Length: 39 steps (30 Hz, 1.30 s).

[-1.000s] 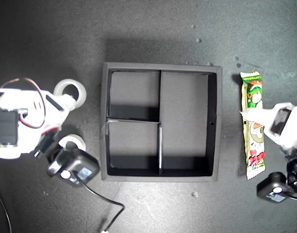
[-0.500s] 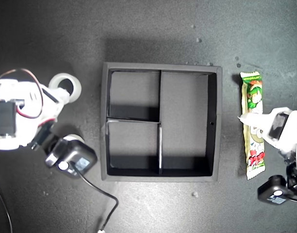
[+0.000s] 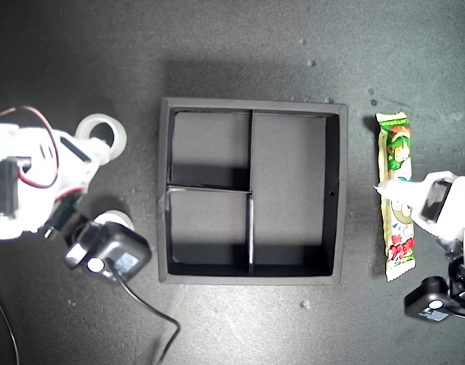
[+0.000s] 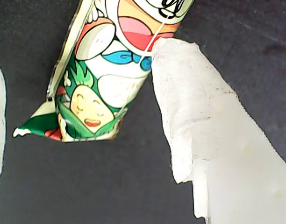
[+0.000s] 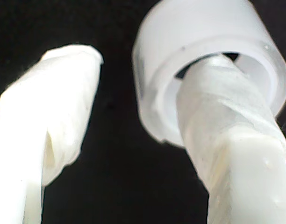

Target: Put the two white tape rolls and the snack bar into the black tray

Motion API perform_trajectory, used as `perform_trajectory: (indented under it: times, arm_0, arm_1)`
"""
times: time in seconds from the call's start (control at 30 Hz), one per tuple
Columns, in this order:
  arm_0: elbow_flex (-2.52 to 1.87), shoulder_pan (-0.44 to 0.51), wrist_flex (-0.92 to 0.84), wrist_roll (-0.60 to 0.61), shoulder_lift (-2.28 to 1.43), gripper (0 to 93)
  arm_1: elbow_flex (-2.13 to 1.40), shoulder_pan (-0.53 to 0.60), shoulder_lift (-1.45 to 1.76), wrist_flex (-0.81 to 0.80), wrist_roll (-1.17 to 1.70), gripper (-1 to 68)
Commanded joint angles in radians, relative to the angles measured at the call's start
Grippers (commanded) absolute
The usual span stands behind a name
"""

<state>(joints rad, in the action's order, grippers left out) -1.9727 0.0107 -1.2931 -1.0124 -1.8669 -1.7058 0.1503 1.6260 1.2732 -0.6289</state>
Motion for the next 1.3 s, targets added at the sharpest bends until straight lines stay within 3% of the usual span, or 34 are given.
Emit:
perform_trajectory:
  times: [0.0, 0.5, 0.7, 1.03, 1.27]
  arm_0:
    - [0.017, -0.015, 0.009, 0.008, 0.003, 12.6]
    - [-0.063, -0.095, 0.123, 0.051, 0.103, 13.2]
    - [-0.038, -0.075, 0.178, 0.037, 0.225, 13.8]
    - [-0.006, -0.094, 0.23, 0.063, 0.305, 0.8]
    - [-0.023, -0.097, 0.258, 0.067, 0.319, 0.0]
  arm_1:
    - [0.005, 0.002, 0.003, -0.003, -0.002, 20.2]
    - [-0.006, 0.015, 0.003, -0.025, 0.009, 20.6]
    - [-0.02, 0.017, 0.003, -0.049, 0.014, 20.6]
    - [-0.14, 0.025, -0.057, -0.144, 0.026, 20.5]
    - [-0.167, -0.015, -0.086, -0.129, 0.086, 21.9]
